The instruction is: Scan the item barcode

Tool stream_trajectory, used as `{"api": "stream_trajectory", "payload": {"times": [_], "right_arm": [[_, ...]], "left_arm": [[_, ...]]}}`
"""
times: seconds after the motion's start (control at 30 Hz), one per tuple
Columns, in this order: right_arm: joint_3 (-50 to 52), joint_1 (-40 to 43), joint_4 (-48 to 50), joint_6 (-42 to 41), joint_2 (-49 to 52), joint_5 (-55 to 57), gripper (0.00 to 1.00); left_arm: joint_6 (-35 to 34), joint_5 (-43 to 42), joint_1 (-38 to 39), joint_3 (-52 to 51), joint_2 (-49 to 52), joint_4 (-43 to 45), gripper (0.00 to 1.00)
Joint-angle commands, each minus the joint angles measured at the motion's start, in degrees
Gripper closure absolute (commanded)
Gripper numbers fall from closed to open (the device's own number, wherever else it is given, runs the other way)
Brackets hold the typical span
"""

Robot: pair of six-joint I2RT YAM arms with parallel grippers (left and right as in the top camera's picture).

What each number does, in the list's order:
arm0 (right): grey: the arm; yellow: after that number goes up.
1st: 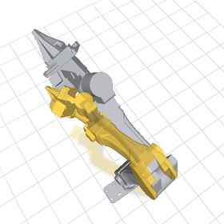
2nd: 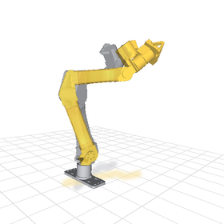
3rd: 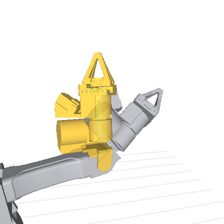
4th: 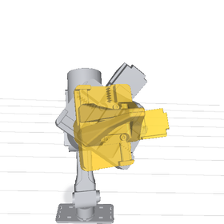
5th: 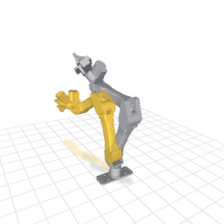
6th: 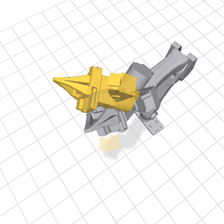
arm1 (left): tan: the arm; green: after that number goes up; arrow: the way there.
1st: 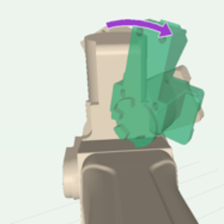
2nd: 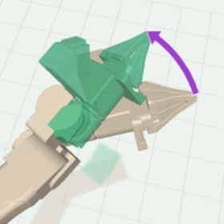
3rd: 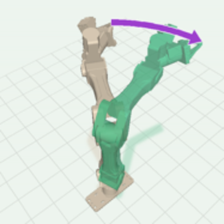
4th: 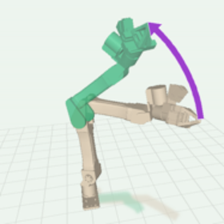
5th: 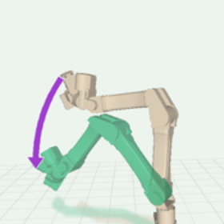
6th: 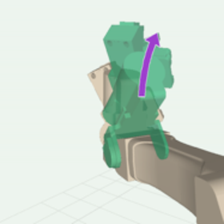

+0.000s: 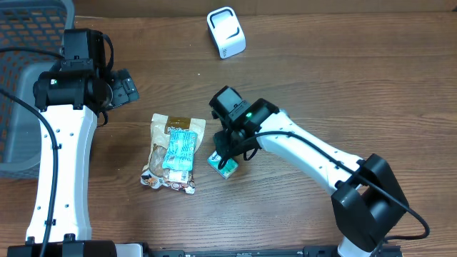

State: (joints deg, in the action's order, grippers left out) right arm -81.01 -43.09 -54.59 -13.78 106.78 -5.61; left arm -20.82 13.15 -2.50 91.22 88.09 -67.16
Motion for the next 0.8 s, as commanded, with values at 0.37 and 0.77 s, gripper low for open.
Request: {"api": "stream_trajectory", "payload": {"times": [0.37, 0.77], "right_arm": [[6.64, -4.46, 3.93, 3.43, -1.22, 10.01, 0.49], [9.44, -4.96, 6.36, -0.22, -1.22, 1.38, 0.49]], "left_arm": [[0.7, 0.76, -0.11, 0.52, -0.26, 0.07, 0.01], [0.7, 0.76, -0.11, 0.52, -0.26, 0.07, 0.0]]}}
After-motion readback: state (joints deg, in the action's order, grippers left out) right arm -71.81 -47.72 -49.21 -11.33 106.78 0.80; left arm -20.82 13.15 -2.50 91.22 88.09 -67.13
